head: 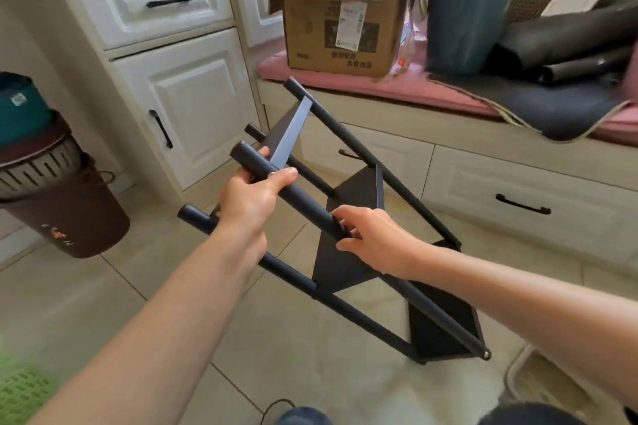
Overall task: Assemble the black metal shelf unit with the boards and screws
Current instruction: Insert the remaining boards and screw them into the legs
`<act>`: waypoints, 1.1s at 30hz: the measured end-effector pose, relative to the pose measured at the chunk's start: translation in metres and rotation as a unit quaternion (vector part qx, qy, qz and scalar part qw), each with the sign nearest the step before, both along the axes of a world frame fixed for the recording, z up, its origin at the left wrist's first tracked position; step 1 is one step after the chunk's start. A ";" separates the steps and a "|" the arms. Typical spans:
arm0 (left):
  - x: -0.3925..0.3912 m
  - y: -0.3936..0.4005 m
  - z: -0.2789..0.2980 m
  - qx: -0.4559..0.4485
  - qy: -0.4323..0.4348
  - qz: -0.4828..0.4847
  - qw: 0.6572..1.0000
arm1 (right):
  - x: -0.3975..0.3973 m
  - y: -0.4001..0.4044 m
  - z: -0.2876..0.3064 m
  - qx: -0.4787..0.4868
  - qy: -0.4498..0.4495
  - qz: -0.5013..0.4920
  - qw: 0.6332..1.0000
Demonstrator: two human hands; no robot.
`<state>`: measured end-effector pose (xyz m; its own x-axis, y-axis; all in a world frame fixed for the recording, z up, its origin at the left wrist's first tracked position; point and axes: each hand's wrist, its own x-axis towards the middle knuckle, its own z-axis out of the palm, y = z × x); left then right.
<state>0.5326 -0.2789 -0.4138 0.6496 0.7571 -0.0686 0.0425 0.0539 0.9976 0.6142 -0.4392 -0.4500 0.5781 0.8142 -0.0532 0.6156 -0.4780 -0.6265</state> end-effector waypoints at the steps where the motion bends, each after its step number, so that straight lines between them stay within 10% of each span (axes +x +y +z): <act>1: 0.001 -0.005 0.008 0.023 0.004 -0.006 1.000 | -0.001 -0.004 0.006 0.003 0.003 -0.006 1.000; 13: 0.005 -0.082 0.048 0.202 0.005 0.010 0.979 | -0.024 -0.064 0.020 0.113 0.072 -0.079 0.988; 20: 0.009 -0.109 0.042 0.411 0.052 0.060 0.908 | -0.030 -0.080 0.012 0.159 0.081 -0.111 0.978; 33: 0.004 -0.107 0.035 0.391 -0.054 -0.003 0.919 | -0.036 -0.080 -0.002 0.180 0.114 -0.123 0.969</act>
<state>0.5368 -0.3858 -0.3788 0.6244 0.5437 0.5608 -0.0611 -0.6817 0.7290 0.5778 -0.5187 -0.4520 0.7631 0.6435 0.0598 0.3365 -0.3167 -0.8868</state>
